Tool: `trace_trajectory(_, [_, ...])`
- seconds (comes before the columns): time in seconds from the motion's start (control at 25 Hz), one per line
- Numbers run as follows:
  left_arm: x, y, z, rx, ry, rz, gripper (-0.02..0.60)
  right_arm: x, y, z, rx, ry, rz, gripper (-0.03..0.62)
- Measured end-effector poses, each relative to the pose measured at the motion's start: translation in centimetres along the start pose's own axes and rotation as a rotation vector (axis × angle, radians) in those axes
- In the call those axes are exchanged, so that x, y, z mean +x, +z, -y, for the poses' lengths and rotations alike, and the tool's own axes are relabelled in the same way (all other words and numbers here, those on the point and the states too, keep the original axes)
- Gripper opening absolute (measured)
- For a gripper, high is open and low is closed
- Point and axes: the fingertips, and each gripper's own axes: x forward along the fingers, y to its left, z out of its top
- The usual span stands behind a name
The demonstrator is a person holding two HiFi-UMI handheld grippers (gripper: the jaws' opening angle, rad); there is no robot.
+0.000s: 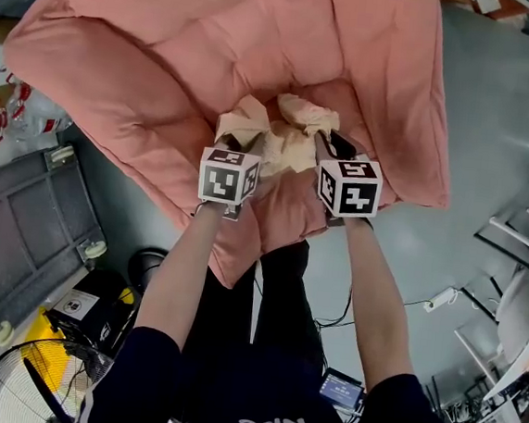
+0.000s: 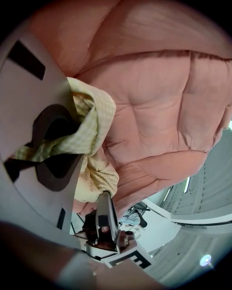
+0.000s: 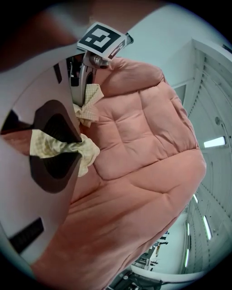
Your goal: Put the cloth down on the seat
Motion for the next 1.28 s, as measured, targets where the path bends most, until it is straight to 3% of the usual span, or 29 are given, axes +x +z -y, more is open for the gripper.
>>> trace_trajectory(0.2, [1.5,-1.3,-0.5,0.019,-0.007,-0.037,0.046,1.8,-1.5,1.4,0.041,-0.022,-0.018,0.067])
trace_trajectory(0.52, [2.9,-2.2,0.2,0.063,-0.014,-0.063,0.051,3.6,-4.4,0.7,-0.012,0.004,-0.075,0.069])
trace_trajectory(0.72, [1.2,-1.6,1.1,-0.004,-0.057,-0.037,0.237,2.0,-3.7,0.8,0.009,-0.013,-0.077,0.193])
trace_trajectory(0.88, [-2.0,-1.5,1.6,-0.075,-0.040,-0.036,0.313,-1.2,-2.3,0.1,0.018,-0.029,-0.051,0.204])
trace_trajectory(1.04, [-5.9,-1.9,2.8,-0.102,-0.053,-0.040,0.316,-5.0,-1.3,-1.8,0.033,-0.013,-0.028,0.204])
trace_trajectory(1.28, [-12.1,1.0,6.4,-0.069,-0.115,0.051,0.316,-10.2,1.4,-5.2,0.002,0.006,0.031,0.204])
